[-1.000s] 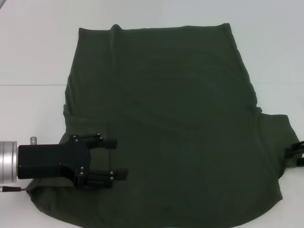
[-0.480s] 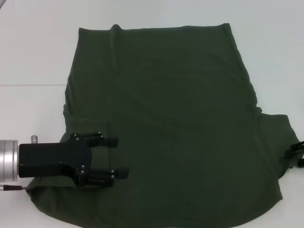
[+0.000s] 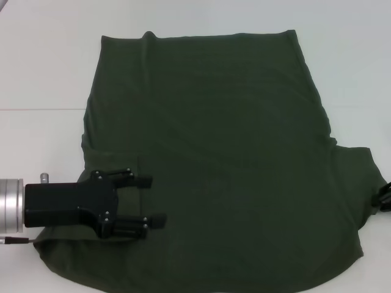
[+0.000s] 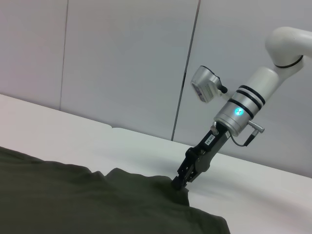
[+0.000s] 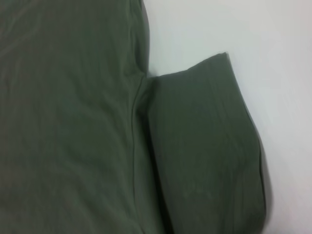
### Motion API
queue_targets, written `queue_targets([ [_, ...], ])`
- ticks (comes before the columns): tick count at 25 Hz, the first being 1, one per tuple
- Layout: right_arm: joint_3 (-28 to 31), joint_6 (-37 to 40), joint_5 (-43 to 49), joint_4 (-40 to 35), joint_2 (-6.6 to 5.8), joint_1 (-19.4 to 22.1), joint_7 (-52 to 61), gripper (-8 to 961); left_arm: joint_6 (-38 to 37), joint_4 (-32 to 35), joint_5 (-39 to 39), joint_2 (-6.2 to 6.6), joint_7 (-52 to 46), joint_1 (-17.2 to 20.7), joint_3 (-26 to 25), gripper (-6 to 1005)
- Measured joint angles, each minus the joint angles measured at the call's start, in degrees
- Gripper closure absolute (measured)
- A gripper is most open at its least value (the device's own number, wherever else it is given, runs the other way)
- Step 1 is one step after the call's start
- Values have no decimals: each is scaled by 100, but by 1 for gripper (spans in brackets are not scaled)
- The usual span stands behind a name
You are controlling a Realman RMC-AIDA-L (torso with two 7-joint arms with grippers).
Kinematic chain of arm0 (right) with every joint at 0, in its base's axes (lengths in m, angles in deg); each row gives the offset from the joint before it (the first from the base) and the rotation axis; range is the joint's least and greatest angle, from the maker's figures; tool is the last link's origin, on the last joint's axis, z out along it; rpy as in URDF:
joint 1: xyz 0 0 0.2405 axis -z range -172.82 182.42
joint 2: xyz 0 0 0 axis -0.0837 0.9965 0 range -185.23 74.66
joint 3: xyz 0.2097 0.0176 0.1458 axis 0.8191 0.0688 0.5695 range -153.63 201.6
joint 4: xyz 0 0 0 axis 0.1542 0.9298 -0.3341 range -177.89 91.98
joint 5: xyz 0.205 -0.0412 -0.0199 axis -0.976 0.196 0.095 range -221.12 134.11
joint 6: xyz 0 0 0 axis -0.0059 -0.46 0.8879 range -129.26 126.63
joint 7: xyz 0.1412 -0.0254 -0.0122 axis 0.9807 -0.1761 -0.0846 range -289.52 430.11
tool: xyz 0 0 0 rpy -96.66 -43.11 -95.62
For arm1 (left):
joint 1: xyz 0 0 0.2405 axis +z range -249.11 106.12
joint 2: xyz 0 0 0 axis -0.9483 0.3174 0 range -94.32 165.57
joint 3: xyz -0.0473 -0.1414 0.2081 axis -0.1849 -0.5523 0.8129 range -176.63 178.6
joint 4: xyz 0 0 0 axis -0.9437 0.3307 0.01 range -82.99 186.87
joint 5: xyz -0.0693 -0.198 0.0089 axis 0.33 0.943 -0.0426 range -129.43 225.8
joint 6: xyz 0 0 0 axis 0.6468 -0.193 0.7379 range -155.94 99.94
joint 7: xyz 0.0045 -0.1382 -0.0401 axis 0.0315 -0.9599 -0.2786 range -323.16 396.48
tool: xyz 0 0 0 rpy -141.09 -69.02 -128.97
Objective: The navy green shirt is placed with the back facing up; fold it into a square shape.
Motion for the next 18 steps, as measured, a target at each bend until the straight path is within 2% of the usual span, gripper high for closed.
queue_targets([
  [5, 0, -5, 0, 15, -1, -13, 1, 782, 0, 0, 0, 0, -2, -7, 0, 97],
  [18, -223, -7, 9, -89, -6, 3, -75, 855, 7, -21, 136, 12, -16, -25, -19, 97],
])
